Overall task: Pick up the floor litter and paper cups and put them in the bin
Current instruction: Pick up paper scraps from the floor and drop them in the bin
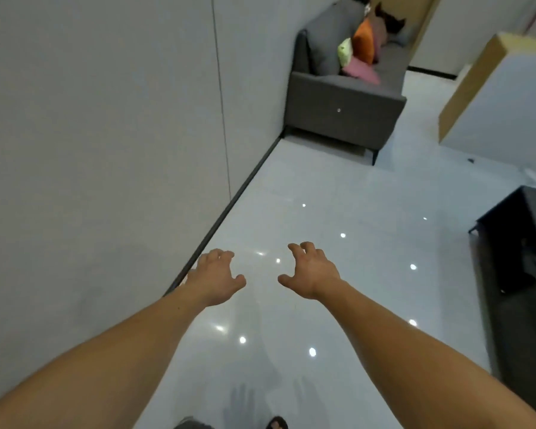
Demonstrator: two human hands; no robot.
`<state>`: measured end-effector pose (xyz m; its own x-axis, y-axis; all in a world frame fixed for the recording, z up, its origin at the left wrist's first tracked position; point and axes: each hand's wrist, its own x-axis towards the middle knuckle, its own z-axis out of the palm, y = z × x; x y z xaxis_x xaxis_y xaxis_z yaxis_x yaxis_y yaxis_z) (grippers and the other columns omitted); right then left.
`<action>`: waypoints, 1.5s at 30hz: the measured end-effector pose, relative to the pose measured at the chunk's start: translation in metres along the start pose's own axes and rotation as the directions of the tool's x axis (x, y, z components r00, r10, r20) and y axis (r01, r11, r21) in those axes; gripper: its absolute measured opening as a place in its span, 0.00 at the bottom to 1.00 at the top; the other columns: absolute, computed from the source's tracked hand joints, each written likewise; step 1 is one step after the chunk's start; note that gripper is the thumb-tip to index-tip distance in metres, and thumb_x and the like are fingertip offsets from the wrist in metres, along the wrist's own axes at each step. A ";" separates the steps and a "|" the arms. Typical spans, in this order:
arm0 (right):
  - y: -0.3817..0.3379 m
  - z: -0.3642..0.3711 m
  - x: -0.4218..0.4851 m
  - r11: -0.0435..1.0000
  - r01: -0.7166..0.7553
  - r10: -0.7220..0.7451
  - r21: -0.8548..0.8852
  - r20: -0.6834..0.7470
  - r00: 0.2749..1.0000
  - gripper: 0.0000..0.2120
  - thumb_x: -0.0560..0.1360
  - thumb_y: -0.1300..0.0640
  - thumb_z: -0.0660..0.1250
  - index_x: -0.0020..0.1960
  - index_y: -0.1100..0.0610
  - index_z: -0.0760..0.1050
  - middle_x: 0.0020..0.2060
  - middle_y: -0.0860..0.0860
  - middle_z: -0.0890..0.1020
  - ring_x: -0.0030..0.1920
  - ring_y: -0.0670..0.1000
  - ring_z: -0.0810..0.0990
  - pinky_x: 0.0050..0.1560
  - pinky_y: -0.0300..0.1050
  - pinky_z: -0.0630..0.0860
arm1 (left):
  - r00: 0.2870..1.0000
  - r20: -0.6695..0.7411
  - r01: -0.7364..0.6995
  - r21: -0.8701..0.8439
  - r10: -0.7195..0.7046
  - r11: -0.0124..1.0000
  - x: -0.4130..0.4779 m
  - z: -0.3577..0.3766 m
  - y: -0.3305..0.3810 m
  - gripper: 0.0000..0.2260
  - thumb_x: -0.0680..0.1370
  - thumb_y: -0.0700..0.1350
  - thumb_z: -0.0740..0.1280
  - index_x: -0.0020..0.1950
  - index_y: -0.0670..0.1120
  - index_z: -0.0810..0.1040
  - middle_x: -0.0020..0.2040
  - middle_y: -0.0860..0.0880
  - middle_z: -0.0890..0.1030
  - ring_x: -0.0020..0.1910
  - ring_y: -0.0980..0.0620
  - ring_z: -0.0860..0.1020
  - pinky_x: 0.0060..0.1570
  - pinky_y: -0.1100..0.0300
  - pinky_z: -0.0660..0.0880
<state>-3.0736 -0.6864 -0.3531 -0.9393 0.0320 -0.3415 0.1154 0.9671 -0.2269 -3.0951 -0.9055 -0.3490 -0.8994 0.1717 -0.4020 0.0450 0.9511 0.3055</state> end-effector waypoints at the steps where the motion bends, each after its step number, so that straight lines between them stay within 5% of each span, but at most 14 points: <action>1: 0.022 -0.008 0.004 0.999 -0.041 0.041 0.012 -0.010 0.999 0.38 0.74 0.38 0.63 0.78 0.49 0.52 0.75 0.52 0.58 0.72 0.57 0.62 0.62 0.54 0.71 | 0.999 0.002 -0.037 0.016 0.037 0.999 0.016 -0.002 0.022 0.31 0.76 0.59 0.61 0.76 0.51 0.57 0.76 0.49 0.57 0.74 0.46 0.55 0.68 0.47 0.61; 23: 0.342 -0.162 0.196 0.783 -0.567 0.603 0.256 -0.091 0.793 0.38 0.75 0.39 0.63 0.78 0.50 0.52 0.76 0.51 0.56 0.73 0.55 0.60 0.63 0.52 0.71 | 0.839 0.192 -0.541 0.185 0.510 0.820 0.374 -0.055 0.402 0.31 0.76 0.59 0.61 0.76 0.49 0.58 0.76 0.48 0.58 0.74 0.45 0.57 0.67 0.47 0.63; 35: 0.588 -0.276 0.282 0.749 -0.587 0.647 0.307 -0.152 0.747 0.37 0.75 0.40 0.63 0.78 0.51 0.53 0.74 0.52 0.59 0.71 0.56 0.62 0.62 0.53 0.71 | 0.778 0.187 -0.627 0.182 0.600 0.757 0.497 -0.048 0.679 0.30 0.77 0.57 0.62 0.76 0.49 0.59 0.75 0.48 0.60 0.73 0.45 0.59 0.67 0.48 0.64; 45: 0.753 -0.345 0.388 0.709 -0.644 0.692 0.286 -0.112 0.713 0.36 0.75 0.40 0.63 0.77 0.50 0.54 0.73 0.52 0.60 0.69 0.57 0.64 0.60 0.52 0.71 | 0.765 0.277 -0.633 0.159 0.581 0.757 0.639 -0.035 0.836 0.30 0.77 0.56 0.62 0.76 0.48 0.58 0.75 0.47 0.61 0.73 0.44 0.60 0.68 0.47 0.64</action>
<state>-3.4626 0.1413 -0.3416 -0.6258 0.7206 -0.2986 0.7794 0.5931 -0.2021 -3.6477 -0.0096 -0.3207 -0.5414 0.7554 -0.3691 0.6729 0.6526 0.3484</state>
